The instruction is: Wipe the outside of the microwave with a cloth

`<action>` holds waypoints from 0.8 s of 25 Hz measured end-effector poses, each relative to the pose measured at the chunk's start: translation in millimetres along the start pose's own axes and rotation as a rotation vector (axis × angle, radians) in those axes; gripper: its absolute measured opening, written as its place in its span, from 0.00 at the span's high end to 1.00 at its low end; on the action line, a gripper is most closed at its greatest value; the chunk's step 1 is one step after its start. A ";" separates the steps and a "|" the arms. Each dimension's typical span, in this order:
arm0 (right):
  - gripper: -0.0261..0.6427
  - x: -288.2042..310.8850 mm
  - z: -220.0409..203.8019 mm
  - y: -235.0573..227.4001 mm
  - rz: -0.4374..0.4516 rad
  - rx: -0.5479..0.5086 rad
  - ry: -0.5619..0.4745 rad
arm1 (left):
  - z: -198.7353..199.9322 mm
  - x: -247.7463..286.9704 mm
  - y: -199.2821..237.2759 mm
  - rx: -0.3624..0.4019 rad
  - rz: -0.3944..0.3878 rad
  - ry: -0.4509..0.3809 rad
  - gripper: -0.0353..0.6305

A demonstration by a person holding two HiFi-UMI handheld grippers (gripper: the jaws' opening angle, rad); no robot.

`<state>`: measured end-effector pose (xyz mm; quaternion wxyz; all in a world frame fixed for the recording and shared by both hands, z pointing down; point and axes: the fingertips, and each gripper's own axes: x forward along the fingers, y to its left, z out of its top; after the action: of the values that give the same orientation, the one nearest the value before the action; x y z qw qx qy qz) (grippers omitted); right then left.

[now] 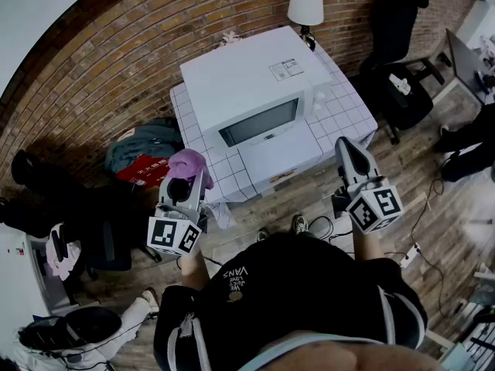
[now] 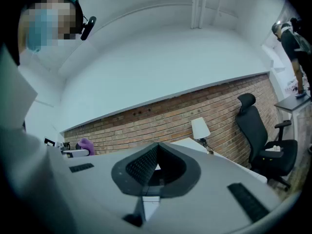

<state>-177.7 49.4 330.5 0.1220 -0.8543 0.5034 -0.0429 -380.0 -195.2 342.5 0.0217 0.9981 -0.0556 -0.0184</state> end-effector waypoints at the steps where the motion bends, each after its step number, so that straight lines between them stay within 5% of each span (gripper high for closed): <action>1: 0.96 1.2 1.9 0.3 0.011 0.001 0.004 | 0.4 2.9 -2.2 0.000 0.000 -0.002 0.75; 9: 0.96 10.8 7.0 -17.9 0.046 -0.003 -0.003 | -1.7 20.4 -13.5 0.001 0.032 -0.007 0.75; 20: 0.96 29.0 11.3 -69.6 0.126 0.016 0.026 | -16.8 46.1 -35.4 -0.025 0.178 -0.034 0.75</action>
<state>-102.2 58.2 335.7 0.1246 -0.8195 0.5571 -0.0501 -329.7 -164.4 356.1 0.0348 0.9884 -0.1439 -0.0340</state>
